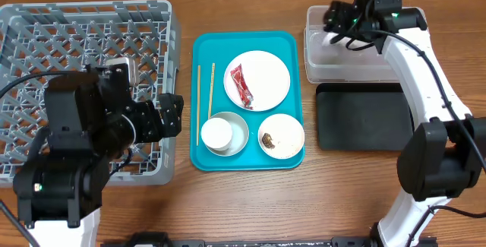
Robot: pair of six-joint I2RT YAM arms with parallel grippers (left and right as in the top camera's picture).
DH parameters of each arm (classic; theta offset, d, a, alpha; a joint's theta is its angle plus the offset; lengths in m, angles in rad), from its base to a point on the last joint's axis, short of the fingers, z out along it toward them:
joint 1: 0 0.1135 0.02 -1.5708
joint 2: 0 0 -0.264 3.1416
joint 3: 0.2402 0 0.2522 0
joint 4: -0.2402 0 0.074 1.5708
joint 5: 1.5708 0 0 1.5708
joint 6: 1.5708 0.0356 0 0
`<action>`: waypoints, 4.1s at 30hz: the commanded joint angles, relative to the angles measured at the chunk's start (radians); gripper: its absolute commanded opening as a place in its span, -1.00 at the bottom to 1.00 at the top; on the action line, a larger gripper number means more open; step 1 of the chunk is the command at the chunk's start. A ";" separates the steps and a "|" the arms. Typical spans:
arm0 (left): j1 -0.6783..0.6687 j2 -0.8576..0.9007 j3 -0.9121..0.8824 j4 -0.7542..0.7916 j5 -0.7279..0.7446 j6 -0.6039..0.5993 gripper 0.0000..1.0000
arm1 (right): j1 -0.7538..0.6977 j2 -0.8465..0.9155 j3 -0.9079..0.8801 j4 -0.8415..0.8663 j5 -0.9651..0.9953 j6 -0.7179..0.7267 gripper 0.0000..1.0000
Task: Sort waste into correct bins and load items into the dishwasher
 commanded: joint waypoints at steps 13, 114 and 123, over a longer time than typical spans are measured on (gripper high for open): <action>-0.006 0.145 0.013 0.000 -0.009 -0.013 1.00 | 0.352 -0.073 -0.106 -0.147 -0.037 -0.105 0.40; -0.254 0.083 0.149 -0.063 -0.307 -0.127 1.00 | 0.663 -0.137 -0.493 0.173 -0.094 0.086 -0.29; -0.254 0.086 0.149 -0.073 -0.308 -0.164 1.00 | 0.652 -0.162 -0.446 0.059 -0.008 0.084 -0.92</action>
